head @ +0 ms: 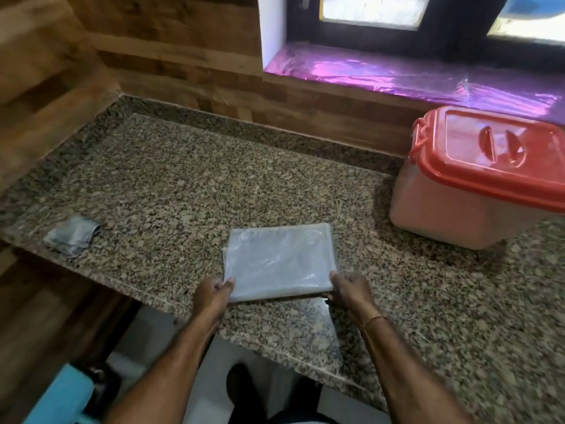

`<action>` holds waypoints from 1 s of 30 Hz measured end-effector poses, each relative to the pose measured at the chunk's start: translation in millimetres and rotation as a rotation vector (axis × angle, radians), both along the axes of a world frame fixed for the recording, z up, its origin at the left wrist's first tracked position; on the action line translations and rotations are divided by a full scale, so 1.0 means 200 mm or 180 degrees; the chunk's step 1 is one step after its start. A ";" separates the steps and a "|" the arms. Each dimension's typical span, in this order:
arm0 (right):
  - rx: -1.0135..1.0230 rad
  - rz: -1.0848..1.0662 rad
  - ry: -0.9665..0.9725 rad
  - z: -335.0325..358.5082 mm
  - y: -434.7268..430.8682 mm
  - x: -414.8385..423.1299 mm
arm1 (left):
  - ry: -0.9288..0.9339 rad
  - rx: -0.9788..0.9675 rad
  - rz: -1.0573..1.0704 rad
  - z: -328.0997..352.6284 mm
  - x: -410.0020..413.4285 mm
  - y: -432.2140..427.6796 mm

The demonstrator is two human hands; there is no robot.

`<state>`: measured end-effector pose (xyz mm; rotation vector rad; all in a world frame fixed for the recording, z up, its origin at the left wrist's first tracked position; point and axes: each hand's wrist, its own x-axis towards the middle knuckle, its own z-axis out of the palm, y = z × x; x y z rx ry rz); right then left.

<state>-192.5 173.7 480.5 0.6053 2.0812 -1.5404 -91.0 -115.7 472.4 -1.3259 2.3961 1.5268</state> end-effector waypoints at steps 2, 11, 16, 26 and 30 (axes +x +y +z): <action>0.0178 0.0027 0.0164 -0.01 0.02 0.01 | -0.0203 -0.0014 -0.0186 0.01 0.00 -0.01; 0.0259 0.0569 0.0256 0.01 0.04 0.01 | -0.0457 0.0966 -0.0310 0.10 0.00 -0.06; 0.0201 0.0269 0.0089 0.03 0.03 -0.01 | -0.0462 0.0793 -0.0197 0.08 -0.01 -0.04; 0.0973 0.0216 0.0249 0.03 -0.04 -0.02 | -0.0635 -0.1184 -0.1132 0.04 0.12 0.01; 0.1446 0.0278 0.0395 0.02 -0.07 -0.01 | -0.0867 -0.2233 -0.1962 0.02 0.14 0.02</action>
